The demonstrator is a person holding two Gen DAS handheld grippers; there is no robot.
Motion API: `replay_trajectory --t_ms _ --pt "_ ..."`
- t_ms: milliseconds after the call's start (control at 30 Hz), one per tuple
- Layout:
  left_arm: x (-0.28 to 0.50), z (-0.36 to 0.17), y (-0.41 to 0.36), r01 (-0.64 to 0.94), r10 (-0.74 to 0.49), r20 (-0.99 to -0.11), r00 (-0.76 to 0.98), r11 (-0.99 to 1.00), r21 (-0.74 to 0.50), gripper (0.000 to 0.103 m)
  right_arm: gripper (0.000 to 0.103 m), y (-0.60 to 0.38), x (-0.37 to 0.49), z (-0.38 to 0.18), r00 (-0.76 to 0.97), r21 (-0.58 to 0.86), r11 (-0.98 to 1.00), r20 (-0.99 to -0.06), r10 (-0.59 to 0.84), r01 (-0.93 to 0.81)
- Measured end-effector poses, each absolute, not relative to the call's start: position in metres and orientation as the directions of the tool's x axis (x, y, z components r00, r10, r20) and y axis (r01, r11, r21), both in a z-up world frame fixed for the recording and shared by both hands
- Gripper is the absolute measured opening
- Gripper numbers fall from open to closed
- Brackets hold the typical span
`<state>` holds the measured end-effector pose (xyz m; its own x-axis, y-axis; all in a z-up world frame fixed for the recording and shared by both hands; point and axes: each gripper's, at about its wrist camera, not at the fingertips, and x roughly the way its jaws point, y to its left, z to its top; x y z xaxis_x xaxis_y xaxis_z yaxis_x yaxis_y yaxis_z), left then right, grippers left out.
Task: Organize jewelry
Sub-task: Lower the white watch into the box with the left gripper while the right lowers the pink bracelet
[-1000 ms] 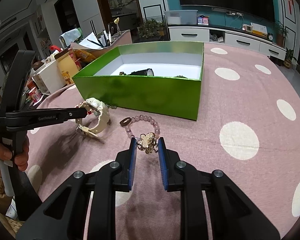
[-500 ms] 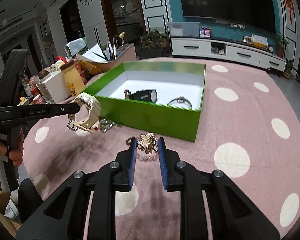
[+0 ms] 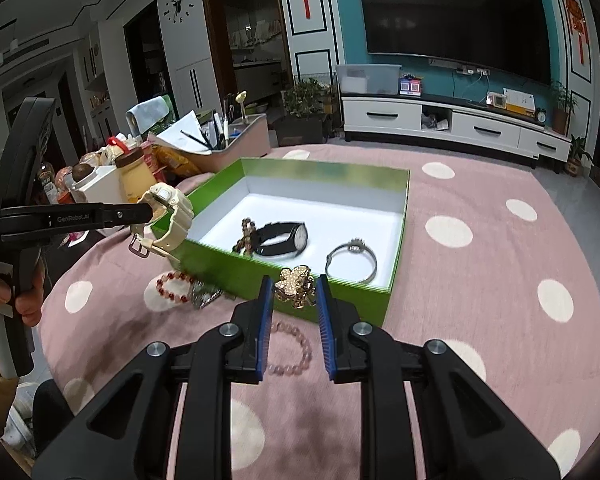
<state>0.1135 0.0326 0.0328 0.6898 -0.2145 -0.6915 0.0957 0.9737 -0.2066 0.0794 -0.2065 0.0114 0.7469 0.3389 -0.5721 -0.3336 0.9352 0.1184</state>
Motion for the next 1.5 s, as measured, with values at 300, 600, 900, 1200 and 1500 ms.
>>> replay_trajectory --t_ms 300,600,900,1200,1500 --pt "0.15 0.037 0.036 0.076 -0.191 -0.69 0.698 0.978 -0.193 0.008 0.021 -0.21 0.114 0.019 0.767 0.114 0.942 -0.554 0.324 -0.315" --pt "0.207 0.025 0.037 0.035 -0.164 -0.713 0.682 0.981 -0.192 0.009 0.021 -0.211 0.16 0.02 0.768 0.125 0.949 -0.561 0.309 -0.29" --pt "0.252 0.0 0.028 0.01 -0.146 -0.756 0.638 0.983 -0.182 0.009 0.021 -0.203 0.205 0.004 0.729 0.147 0.95 -0.612 0.307 -0.276" --pt "0.28 -0.017 0.013 0.013 -0.11 -0.785 0.609 0.992 -0.129 0.01 0.021 -0.193 0.245 -0.017 0.671 0.169 0.956 -0.684 0.288 -0.238" --pt "0.279 -0.006 0.006 0.034 -0.124 -0.757 0.641 0.99 -0.134 0.056 0.041 -0.211 0.251 -0.016 0.681 0.242 0.958 -0.675 0.282 -0.156"
